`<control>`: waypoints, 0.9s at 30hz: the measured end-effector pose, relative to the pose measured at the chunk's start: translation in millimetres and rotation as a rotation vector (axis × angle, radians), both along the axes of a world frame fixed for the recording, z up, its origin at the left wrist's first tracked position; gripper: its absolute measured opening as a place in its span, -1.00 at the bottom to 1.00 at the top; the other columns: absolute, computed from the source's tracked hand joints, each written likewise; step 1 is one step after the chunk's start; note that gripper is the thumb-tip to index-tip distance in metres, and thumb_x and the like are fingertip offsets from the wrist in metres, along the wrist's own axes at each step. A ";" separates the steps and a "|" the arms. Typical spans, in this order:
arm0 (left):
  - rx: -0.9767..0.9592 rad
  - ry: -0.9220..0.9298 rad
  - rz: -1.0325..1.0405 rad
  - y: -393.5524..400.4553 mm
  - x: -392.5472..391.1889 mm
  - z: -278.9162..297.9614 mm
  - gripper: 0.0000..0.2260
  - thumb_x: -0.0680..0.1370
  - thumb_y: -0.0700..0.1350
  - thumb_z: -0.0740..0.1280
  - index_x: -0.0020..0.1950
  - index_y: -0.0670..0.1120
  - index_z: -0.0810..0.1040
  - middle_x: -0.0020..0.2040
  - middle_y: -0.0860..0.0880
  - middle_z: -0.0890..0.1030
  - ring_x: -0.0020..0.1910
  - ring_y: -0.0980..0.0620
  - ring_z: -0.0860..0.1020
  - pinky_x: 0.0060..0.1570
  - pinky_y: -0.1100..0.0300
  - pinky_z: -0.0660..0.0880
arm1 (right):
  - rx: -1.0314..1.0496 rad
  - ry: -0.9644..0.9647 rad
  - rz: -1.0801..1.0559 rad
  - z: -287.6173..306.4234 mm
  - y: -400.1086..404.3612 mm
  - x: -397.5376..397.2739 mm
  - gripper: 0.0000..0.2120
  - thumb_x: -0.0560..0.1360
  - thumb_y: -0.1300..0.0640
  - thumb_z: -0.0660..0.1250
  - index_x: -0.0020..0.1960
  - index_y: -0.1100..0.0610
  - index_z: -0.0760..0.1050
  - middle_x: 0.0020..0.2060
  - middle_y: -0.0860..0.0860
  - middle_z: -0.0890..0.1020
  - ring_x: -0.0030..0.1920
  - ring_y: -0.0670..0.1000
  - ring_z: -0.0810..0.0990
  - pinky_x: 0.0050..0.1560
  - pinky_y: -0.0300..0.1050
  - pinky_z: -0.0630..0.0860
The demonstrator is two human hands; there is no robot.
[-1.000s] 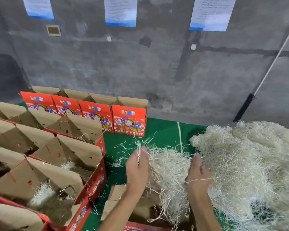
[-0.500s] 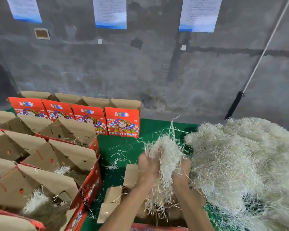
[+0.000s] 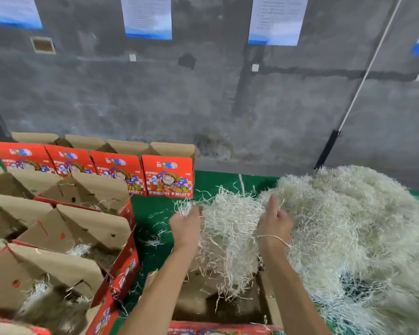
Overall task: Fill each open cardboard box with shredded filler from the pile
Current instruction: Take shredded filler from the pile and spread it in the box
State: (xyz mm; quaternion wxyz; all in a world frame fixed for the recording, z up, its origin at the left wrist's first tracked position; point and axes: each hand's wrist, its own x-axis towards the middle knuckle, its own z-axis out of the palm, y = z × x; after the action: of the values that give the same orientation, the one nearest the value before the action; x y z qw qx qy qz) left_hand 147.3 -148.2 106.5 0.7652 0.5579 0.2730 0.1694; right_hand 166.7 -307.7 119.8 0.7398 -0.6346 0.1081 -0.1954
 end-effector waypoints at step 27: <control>0.117 -0.004 -0.286 -29.7 -32.5 -4.8 -0.41 0.39 0.55 0.18 0.18 0.16 0.50 0.02 0.22 0.62 -0.11 0.26 0.57 0.05 0.14 0.53 | -0.277 0.066 0.184 -41.4 36.3 -20.8 -0.61 0.66 0.09 0.23 -0.33 0.13 0.34 -0.55 -0.10 0.41 -0.52 -0.06 0.36 -0.54 -0.19 0.36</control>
State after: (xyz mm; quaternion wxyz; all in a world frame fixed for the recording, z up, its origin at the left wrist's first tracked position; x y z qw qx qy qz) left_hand 114.8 -177.8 101.7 0.7483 0.6343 0.1789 0.0756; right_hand 145.8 -271.5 78.3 0.6562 -0.7437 0.0460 -0.1191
